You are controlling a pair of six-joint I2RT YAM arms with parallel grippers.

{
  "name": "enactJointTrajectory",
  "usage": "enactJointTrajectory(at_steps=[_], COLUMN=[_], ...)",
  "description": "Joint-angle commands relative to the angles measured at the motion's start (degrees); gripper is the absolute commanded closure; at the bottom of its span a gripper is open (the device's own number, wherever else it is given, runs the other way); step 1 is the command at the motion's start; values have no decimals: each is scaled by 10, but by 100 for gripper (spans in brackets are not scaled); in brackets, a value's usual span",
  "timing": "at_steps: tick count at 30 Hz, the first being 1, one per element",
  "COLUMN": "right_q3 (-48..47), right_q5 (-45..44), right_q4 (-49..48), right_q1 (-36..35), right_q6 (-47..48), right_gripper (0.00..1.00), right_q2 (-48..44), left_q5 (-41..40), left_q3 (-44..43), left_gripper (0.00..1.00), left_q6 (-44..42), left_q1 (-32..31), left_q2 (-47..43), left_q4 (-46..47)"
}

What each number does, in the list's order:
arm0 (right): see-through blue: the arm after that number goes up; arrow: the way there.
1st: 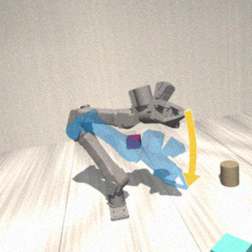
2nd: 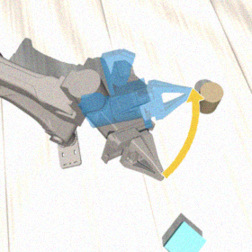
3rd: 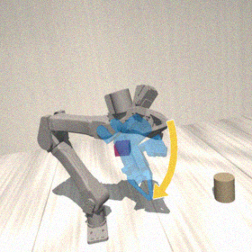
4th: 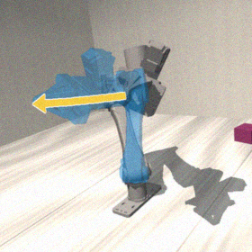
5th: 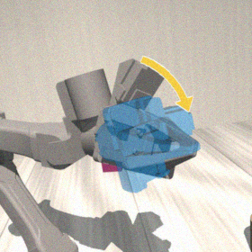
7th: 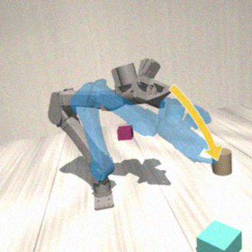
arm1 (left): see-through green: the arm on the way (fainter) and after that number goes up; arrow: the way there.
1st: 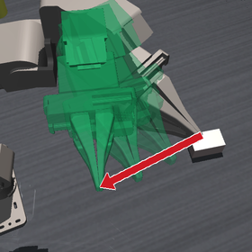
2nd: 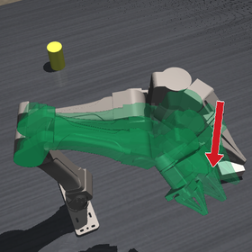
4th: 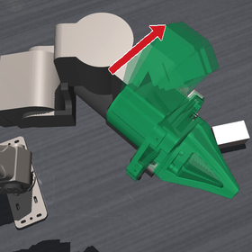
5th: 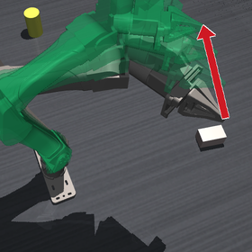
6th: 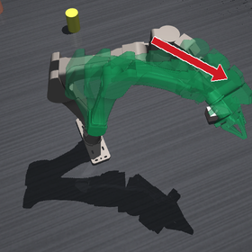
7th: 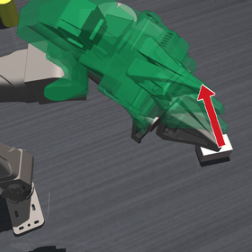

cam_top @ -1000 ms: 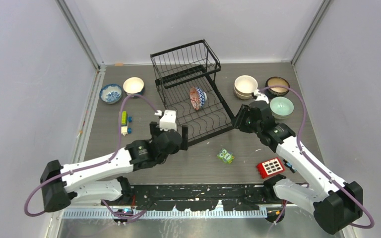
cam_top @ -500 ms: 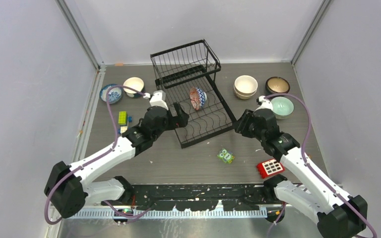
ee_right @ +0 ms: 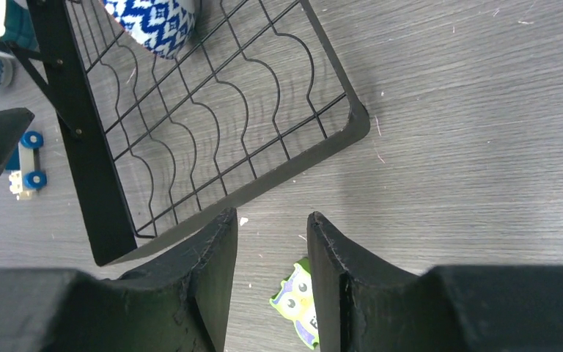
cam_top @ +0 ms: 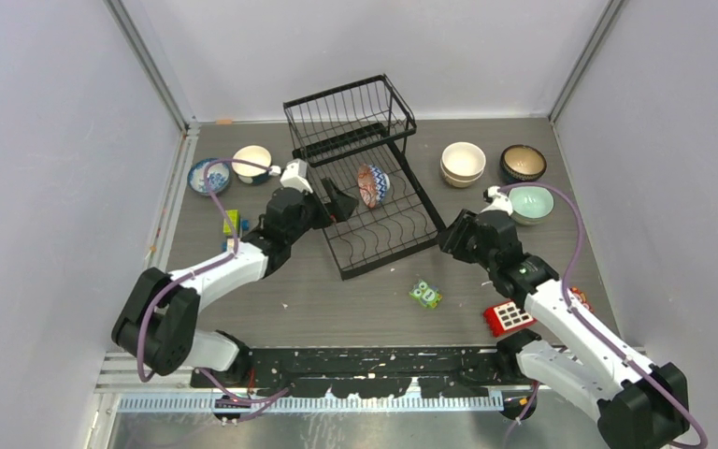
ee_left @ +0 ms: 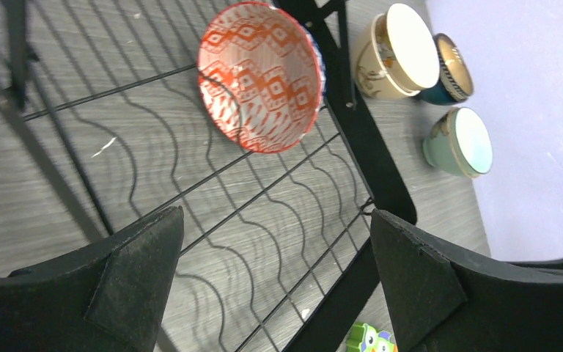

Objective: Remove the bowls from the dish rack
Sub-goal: Adjust the dish rack at the center of the board.

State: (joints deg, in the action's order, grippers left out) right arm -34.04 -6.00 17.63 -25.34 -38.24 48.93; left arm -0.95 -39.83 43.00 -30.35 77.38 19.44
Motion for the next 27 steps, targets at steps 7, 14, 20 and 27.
enactJointTrajectory(at_steps=[7, 14, 20, 27], right_q3=[-13, 0, -5, -9], right_q5=[-73, -117, -128, -129], right_q4=[-57, -86, -124, -198], right_q1=[-1, -1, 2, 2], right_q6=[-43, -43, -57, -43], right_gripper=[48, 29, 27, 28], right_q2=[77, 87, 124, 180], left_q5=[82, 55, 43, 23], left_q3=[-43, -43, -34, 8], left_gripper=[5, 8, 10, 10], left_q6=[9, 10, 11, -6], left_q1=[-1, -18, -22, -35], left_q2=[96, 156, 169, 130], left_q4=[184, 273, 304, 304])
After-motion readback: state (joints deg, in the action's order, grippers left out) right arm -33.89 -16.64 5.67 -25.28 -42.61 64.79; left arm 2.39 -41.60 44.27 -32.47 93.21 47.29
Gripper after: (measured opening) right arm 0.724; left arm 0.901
